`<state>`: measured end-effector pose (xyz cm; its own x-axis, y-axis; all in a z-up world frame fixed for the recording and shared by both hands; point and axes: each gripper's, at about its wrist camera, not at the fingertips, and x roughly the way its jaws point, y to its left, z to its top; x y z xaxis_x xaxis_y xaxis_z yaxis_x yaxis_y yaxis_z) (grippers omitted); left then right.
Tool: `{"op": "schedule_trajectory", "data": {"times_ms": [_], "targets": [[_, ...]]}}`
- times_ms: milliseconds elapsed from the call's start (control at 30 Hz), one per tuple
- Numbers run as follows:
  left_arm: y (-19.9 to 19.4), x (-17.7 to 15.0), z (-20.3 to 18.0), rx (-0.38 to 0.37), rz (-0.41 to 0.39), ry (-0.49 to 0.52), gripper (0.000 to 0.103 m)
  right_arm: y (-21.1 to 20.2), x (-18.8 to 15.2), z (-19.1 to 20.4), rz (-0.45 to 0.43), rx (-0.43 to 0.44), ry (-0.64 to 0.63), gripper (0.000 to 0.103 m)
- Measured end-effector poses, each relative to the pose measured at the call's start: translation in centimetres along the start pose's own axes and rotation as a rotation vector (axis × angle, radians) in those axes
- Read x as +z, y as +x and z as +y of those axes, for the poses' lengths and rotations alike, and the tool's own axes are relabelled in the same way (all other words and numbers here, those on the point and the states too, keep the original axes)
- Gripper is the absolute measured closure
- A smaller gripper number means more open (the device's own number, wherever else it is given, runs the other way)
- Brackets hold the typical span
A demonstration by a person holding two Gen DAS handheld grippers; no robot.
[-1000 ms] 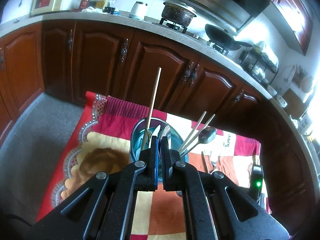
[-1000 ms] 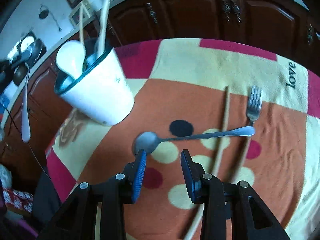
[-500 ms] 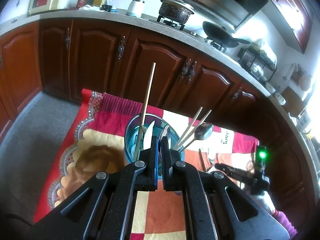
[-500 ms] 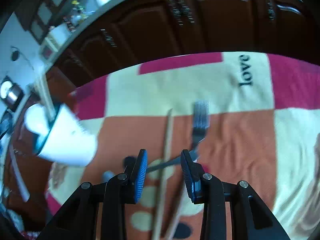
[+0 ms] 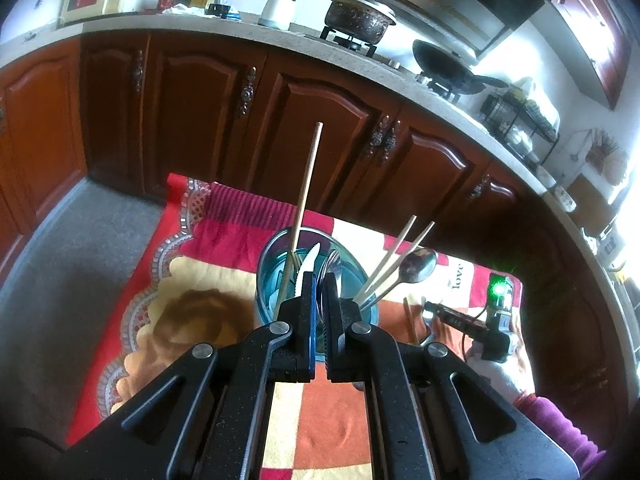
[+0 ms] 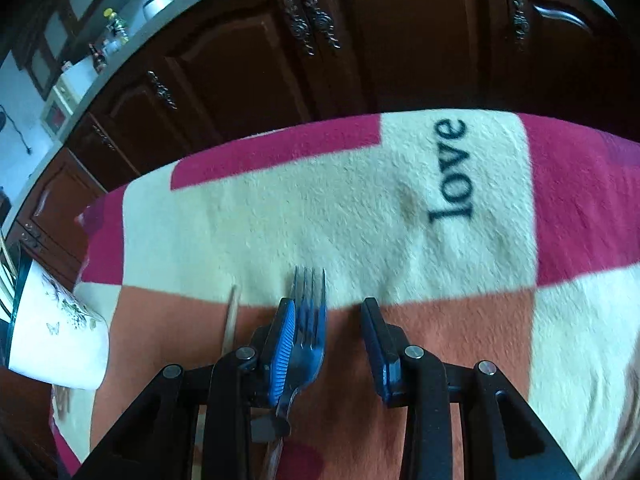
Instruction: Organize utensils
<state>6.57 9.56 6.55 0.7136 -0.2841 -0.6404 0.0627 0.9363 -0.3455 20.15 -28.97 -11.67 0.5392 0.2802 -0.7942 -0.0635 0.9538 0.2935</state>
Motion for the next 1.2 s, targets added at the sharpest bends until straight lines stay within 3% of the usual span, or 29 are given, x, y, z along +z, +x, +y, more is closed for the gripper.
{"op": "schedule_trajectory", "data": {"times_ms": [133,233,267,400,600,1000,1200], "targets": [[0.6,0.1,-0.3,-0.004,0.007,0.0,0.102,0.5,0.1,1.5,0.019,0.033,-0.066,0.084],[0.8,0.2,-0.6,-0.013,0.009,0.002,0.102,0.1,-0.4,2.3,0.026,0.036,-0.125,0.085],[0.8,0.3,-0.7,-0.015,0.01,0.003,0.102,-0.2,-0.5,2.3,0.019,0.032,-0.135,0.092],[0.9,0.3,-0.8,-0.017,0.01,0.005,0.102,-2.0,-0.5,1.5,-0.018,0.046,-0.11,0.101],[0.8,0.2,-0.8,-0.016,0.003,0.005,0.102,-5.1,-1.6,0.9,-0.057,0.057,-0.115,0.101],[-0.9,0.6,-0.8,-0.012,-0.041,-0.002,0.102,-14.8,-1.7,4.1,-0.272,0.061,-0.16,0.101],[-1.7,0.6,-1.2,-0.017,-0.054,0.007,0.102,-18.1,-1.8,5.6,-0.34,0.071,-0.188,0.101]]}}
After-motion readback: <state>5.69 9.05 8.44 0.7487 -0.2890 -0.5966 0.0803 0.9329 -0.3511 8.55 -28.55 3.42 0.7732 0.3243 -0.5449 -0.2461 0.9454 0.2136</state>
